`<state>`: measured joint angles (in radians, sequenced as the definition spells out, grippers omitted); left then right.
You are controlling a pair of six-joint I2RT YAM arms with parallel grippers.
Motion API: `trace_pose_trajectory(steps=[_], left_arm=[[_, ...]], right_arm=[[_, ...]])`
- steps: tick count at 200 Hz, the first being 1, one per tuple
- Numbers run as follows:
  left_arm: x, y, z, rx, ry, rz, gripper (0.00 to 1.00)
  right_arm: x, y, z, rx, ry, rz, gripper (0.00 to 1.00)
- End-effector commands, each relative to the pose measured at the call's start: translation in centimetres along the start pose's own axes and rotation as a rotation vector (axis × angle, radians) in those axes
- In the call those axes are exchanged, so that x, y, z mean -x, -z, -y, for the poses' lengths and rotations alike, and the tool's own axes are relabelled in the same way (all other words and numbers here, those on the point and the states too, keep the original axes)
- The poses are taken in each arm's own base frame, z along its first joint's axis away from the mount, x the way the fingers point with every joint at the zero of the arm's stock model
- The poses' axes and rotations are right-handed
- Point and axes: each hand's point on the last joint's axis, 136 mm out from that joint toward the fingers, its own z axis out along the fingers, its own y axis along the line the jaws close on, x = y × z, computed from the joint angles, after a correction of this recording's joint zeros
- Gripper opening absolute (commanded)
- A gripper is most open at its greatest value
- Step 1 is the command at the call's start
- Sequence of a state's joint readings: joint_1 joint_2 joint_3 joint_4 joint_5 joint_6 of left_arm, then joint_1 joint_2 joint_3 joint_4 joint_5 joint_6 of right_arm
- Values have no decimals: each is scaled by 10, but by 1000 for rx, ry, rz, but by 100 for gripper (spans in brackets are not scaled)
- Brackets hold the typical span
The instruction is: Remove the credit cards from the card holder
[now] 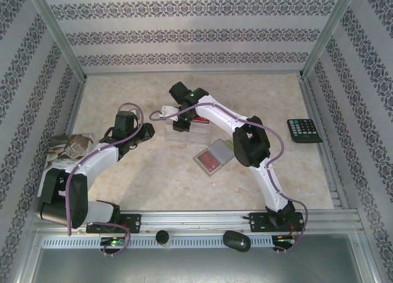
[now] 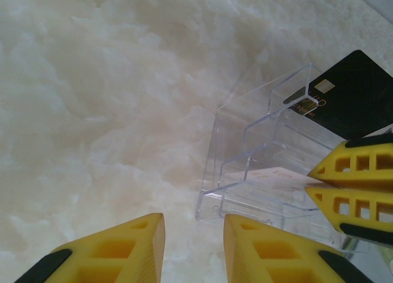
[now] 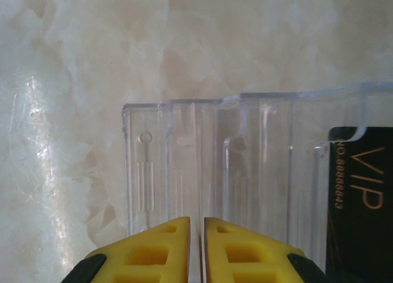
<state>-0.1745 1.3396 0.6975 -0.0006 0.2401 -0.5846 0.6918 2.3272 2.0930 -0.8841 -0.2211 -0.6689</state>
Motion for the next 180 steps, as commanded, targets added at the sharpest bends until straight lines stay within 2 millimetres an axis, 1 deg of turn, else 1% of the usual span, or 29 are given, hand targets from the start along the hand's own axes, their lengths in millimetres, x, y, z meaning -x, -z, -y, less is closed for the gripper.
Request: trace_pose_trajectory(steps=[1,33,50,77,126,139,141,155,161,180], left_arm=[[1,5,-1,-14,6,4,31],[1,5,0,-19,9,4,31],[1,6,1,-23,10,2,31],[1,8,1,-23,10,6,31],[-1,10,3,-36,11,1,31],[-1,11,6,-49,10,-3,31],[-1,11,7,-53,9,-5,31],[-2,13,11,-69,2,-11,31],[-3,13,12,-75,-1,-11,32],[-7,15,18,-100,-4,-10,32]], right_arm=[[13,22,6,-71,-3,39,15],[14,26,15,-135,-7,42,15],[17,32,21,-170,-11,59,16],[25,43,22,-197,-19,114,22],[31,54,29,-250,-38,149,26],[35,62,30,-260,-64,180,26],[34,61,29,-257,-71,180,26],[33,71,29,-280,-119,211,26],[35,79,31,-302,-149,243,26],[30,98,23,-311,-272,315,28]])
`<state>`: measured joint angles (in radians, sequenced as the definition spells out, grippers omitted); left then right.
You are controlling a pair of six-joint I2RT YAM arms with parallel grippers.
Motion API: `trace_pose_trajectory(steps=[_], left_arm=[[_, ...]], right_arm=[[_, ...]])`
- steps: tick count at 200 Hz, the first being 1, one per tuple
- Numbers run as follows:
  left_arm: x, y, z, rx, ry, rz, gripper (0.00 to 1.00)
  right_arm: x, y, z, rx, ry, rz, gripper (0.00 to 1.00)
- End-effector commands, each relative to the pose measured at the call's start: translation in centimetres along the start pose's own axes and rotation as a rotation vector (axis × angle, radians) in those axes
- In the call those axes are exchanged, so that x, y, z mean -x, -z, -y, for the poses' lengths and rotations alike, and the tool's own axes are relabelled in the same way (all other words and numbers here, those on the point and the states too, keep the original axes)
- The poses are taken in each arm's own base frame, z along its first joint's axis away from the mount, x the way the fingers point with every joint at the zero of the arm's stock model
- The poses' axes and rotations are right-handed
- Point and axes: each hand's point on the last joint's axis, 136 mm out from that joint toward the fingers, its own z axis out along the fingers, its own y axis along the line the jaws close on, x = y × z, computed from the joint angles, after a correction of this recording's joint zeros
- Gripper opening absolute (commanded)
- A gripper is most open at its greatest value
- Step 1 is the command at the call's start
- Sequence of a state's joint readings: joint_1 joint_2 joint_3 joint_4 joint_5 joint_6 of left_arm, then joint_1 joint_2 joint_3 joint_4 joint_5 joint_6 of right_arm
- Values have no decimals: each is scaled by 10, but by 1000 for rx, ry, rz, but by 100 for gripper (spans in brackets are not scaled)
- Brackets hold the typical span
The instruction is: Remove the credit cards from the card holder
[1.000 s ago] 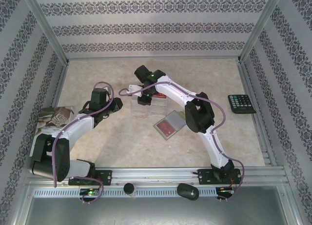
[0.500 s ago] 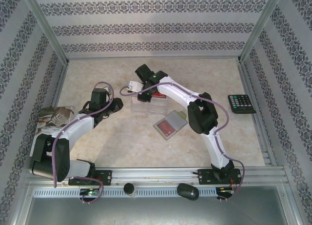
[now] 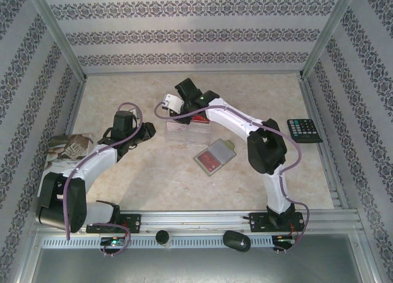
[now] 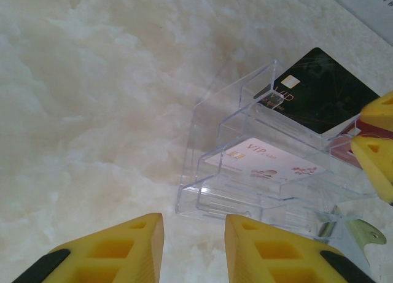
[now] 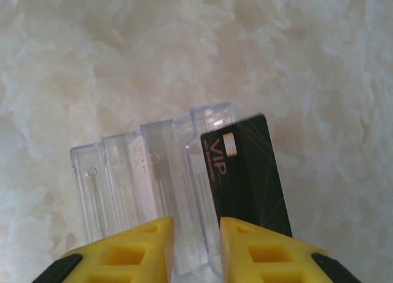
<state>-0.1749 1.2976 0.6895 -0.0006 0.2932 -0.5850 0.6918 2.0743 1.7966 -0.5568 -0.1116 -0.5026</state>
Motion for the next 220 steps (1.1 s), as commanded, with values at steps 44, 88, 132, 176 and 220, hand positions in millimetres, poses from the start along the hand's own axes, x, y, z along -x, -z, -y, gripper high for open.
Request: trace_pose_trajectory(steps=[44,88,132,176,220], left_arm=[[-32,1,30,-100,-44,-42,33],[-75,-13,56,-149,-116,-119,33],[-139,-42,94,-188,-238,-267,32],[-171,-61,102,-190,-246,-347,27],[-176,-66,92,-135,-269,-360,28]], right_arm=[[-44,73,-31,-69,-517,143,34],[-165,67,-82,-61,-782,-142,34],[-211,56,-79,-47,-907,-211,35],[-223,50,-42,-144,-957,-187,35],[-245,34,-58,-182,-1006,-264,21]])
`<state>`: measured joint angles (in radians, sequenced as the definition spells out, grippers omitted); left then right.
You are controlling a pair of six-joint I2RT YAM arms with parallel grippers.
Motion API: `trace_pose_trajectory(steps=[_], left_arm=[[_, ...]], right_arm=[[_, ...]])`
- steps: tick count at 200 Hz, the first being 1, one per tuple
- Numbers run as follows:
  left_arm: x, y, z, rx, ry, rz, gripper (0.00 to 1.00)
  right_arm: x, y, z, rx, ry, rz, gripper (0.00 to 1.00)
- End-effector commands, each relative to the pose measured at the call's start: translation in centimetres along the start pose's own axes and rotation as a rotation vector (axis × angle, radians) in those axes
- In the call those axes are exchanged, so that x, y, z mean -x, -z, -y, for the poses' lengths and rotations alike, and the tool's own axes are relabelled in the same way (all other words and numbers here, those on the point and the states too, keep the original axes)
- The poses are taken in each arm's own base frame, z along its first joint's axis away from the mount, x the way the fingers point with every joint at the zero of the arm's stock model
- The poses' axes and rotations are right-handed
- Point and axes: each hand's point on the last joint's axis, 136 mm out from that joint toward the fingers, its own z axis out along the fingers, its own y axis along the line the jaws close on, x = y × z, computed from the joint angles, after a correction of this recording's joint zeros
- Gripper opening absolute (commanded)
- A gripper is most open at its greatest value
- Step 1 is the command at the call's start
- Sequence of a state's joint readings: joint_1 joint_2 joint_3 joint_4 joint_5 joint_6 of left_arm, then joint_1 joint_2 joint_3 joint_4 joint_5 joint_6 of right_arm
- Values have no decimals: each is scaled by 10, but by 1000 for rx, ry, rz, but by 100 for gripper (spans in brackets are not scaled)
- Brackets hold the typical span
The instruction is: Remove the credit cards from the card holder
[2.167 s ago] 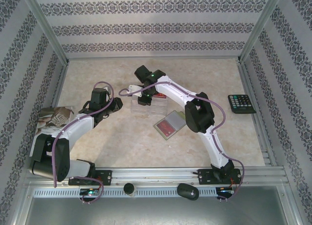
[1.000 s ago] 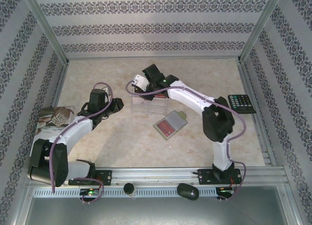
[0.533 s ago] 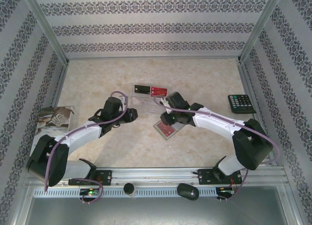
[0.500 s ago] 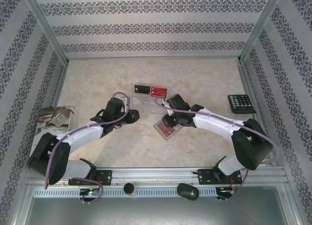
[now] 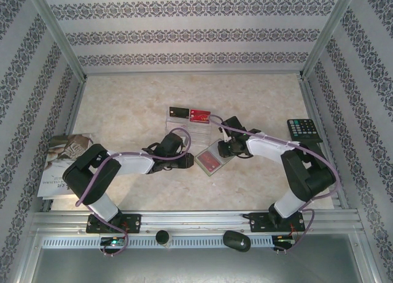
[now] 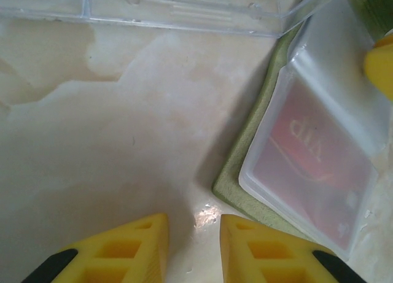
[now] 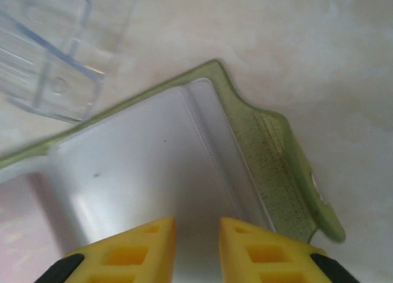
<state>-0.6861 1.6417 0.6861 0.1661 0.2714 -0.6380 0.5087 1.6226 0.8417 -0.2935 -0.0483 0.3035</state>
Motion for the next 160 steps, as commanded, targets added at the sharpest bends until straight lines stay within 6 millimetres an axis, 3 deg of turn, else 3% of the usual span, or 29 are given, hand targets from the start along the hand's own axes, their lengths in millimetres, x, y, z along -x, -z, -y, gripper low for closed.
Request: trace_pose_trajectory(steps=[1,30,58,78,87,99,128,160], left_arm=[[11,-1,6,8,-7,38,28],[12,4,-5,41,3,41,28],[22,20,-26,59,56,84,28],[29,34,-34,70,59,112,29],[32,39,-33,73,47,117,29],[34,44,-31,78,28,119,30],[36,48,-26,64,18,121,31],[32,47,-27,60,24,113,31]], right_arm=[[-9,-5,0,-43,-35,5,21],[-39,1,-10,-44,-58,-22,16],[-59,20,-38,2,-45,-21,17],[-54,40,-46,-4,-6,33,27],[-46,51,-50,-19,71,88,35],[-39,58,-57,-21,162,114,38],[-44,46,-83,26,353,30,39],[-45,22,-82,-35,425,-65,39]])
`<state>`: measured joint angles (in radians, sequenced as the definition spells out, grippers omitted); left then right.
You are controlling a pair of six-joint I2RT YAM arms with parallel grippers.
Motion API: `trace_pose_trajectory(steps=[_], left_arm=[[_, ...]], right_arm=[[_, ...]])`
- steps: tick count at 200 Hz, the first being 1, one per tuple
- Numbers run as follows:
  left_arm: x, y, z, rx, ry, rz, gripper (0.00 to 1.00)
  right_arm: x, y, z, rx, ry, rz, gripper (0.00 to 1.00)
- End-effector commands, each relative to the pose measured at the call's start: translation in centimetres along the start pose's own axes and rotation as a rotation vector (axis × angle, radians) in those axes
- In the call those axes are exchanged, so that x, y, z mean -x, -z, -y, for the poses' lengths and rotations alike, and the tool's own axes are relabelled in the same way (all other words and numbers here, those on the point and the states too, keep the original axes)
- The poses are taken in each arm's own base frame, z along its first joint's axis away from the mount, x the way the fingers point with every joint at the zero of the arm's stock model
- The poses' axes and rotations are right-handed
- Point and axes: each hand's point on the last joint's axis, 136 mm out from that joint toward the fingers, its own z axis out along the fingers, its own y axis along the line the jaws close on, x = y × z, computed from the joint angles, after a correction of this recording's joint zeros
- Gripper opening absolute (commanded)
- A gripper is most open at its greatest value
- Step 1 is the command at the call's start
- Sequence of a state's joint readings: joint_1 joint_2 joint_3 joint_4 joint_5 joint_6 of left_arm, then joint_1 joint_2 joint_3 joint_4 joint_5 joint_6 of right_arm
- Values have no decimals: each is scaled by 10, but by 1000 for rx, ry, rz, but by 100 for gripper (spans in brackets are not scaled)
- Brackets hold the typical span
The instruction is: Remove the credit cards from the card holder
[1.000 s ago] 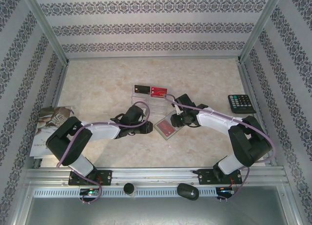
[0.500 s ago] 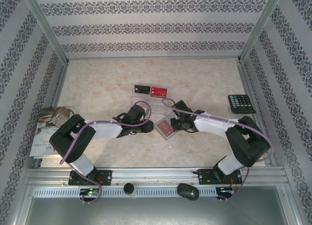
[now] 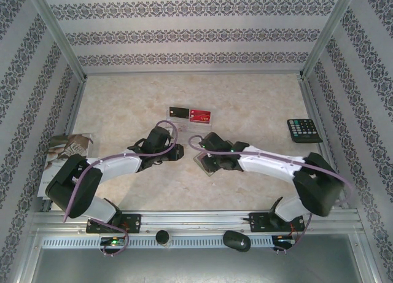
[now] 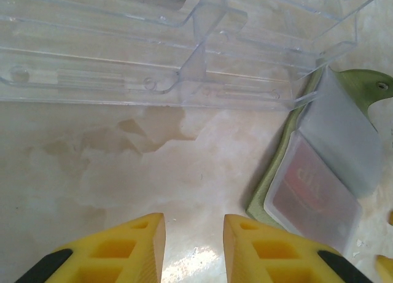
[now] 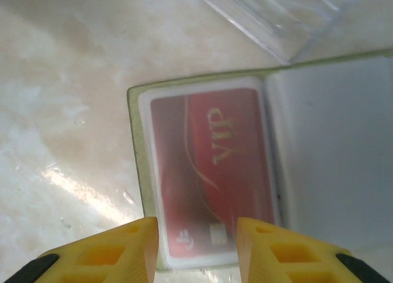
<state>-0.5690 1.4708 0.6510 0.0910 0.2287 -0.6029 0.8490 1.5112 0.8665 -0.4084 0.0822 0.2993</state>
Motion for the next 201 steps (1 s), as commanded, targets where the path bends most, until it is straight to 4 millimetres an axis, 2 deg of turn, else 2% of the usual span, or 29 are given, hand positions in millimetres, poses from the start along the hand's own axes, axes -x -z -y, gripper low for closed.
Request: trace_pose_trajectory(steps=[1,28,86,96,107,132,150,178,201], left_arm=[[-4,3,-1,5,-17,-17,31],[-7,3,-1,-2,-15,-25,31],[-11,1,-1,-15,-9,-33,30],[-11,1,0,-19,-9,-35,30],[-11,2,0,-21,-11,-36,30],[-13,4,5,-42,-15,-44,30],[-13,7,5,-49,-12,-39,30],[-15,13,8,-64,-14,-32,29],[-19,16,2,-47,-4,-34,29]], right_arm=[[-11,-13,2,-39,111,-95,39],[-13,-20,12,-108,119,-107,38],[-32,-42,-2,-50,120,-184,38],[-34,-44,-5,-41,119,-191,34],[-32,-45,-7,-33,106,-186,19],[-17,-39,-18,18,75,-126,0],[-3,-35,-31,76,46,-86,0],[29,-19,-56,199,-20,8,0],[46,-10,-64,235,-61,52,0]])
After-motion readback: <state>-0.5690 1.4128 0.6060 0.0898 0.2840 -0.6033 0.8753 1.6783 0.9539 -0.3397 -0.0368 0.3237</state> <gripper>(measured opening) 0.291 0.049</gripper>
